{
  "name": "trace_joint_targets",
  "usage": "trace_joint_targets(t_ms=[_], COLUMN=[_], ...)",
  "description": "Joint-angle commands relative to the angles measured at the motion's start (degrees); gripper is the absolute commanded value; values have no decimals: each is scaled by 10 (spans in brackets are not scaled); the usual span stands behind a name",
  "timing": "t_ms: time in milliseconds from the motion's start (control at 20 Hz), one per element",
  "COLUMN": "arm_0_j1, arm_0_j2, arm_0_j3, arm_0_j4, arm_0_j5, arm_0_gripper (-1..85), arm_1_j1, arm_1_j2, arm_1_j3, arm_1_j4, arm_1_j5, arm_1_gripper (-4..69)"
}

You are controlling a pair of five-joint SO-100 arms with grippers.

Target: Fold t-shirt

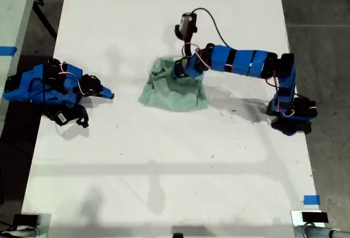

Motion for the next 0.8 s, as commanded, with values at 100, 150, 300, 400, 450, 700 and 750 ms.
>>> trace_joint_targets(t_ms=[100, 150, 300, 400, 450, 700, 750], arm_0_j1=[-6, -7, -7, -8, -7, -23, -23], arm_0_j2=[2, 2, 2, 2, 2, 2, 2], arm_0_j3=[-2, -2, -2, -3, -4, -4, -4], arm_0_j4=[4, 4, 5, 5, 3, 6, 6], arm_0_j5=[1, 1, -4, -4, -4, -4, -1], arm_0_gripper=[0, 0, 6, 72, 89, 69, 69], arm_1_j1=[133, 147, 152, 147, 138, 45, 16], arm_1_j2=[56, 70, 199, 323, 396, 780, 850], arm_1_j3=[-79, -76, 23, 123, 187, 595, 685], arm_1_j4=[18, 31, 70, 120, 139, 145, 122], arm_1_j5=[-65, -69, -61, -33, -13, 156, 198], arm_1_gripper=[-11, -11, -11, -11, -11, -11, -11])
